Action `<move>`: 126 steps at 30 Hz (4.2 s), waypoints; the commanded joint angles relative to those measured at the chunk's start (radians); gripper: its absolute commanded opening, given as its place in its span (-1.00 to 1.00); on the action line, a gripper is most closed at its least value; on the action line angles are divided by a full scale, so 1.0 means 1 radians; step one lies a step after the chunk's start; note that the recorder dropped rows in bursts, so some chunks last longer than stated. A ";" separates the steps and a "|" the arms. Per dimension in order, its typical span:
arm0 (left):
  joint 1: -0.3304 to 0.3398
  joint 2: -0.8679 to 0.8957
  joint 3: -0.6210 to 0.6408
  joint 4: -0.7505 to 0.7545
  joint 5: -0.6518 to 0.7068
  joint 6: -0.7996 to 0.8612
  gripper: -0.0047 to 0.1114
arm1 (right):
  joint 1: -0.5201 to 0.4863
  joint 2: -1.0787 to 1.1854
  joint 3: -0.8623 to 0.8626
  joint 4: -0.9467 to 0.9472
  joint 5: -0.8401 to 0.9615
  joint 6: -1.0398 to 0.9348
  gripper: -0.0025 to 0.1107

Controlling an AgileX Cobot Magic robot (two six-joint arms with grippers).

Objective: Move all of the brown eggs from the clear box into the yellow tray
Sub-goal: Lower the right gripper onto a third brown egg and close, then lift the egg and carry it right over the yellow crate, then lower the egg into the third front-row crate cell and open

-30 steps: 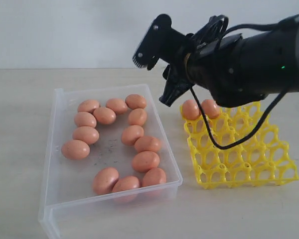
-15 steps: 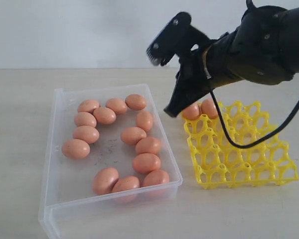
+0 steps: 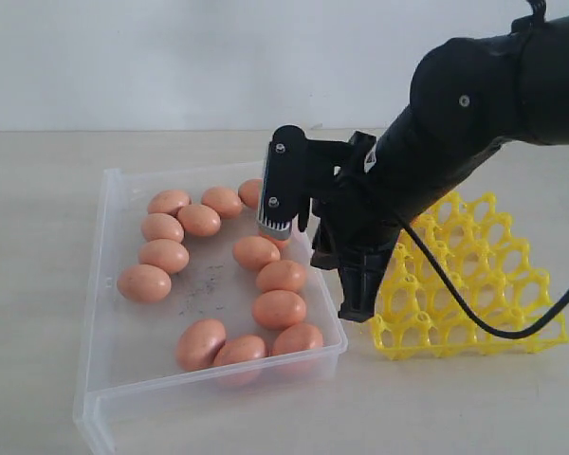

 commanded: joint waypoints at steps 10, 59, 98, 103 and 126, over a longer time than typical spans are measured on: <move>-0.003 0.004 -0.002 -0.005 -0.016 0.005 -0.85 | 0.063 0.228 -0.110 0.057 -0.037 -0.025 -0.15; -0.003 0.004 -0.002 -0.005 -0.016 0.005 -0.85 | -0.279 0.295 0.533 -0.123 -1.801 1.312 -0.96; -0.003 0.004 -0.002 -0.005 -0.016 0.005 -0.85 | -0.647 0.359 0.347 -0.721 -1.453 1.501 -0.96; -0.003 0.004 -0.002 -0.005 -0.016 0.005 -0.85 | -0.647 0.382 0.329 -0.706 -1.455 1.473 -0.96; -0.003 0.004 -0.002 -0.005 -0.016 0.005 -0.85 | -0.647 0.413 0.315 -0.722 -1.457 1.529 -0.07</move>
